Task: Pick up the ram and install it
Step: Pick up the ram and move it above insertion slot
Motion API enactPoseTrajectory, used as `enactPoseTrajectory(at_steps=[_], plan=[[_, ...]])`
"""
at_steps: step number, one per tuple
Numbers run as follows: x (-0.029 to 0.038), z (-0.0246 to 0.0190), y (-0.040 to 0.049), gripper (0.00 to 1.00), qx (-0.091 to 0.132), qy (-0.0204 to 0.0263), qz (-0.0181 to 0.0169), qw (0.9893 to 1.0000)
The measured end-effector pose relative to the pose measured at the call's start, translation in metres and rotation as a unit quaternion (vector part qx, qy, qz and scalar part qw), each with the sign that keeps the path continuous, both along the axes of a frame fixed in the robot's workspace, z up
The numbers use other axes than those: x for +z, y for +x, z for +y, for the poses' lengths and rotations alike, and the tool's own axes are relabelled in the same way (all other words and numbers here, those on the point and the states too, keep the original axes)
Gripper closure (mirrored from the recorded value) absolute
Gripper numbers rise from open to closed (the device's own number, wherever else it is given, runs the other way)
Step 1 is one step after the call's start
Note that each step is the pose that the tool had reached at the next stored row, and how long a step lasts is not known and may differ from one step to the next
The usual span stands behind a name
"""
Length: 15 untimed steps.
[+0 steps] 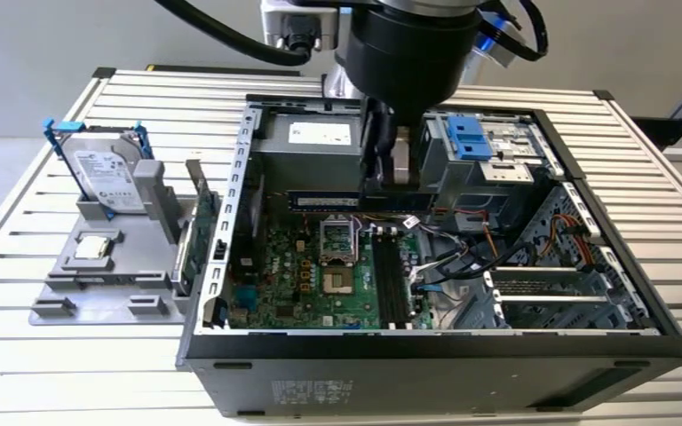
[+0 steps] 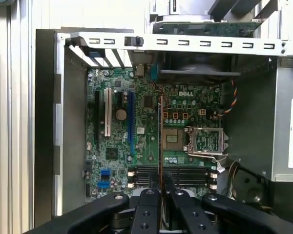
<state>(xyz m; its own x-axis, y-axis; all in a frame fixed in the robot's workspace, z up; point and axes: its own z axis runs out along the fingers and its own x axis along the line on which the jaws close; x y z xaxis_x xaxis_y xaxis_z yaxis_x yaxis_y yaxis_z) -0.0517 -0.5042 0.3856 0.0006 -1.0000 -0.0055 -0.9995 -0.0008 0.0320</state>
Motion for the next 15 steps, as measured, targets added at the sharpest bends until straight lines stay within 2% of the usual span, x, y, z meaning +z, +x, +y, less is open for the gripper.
enactPoseTrajectory(at_steps=[15], plan=[[0.0000,0.0000,0.0312,1.00,-0.003,0.0000,0.0008,1.0000]])
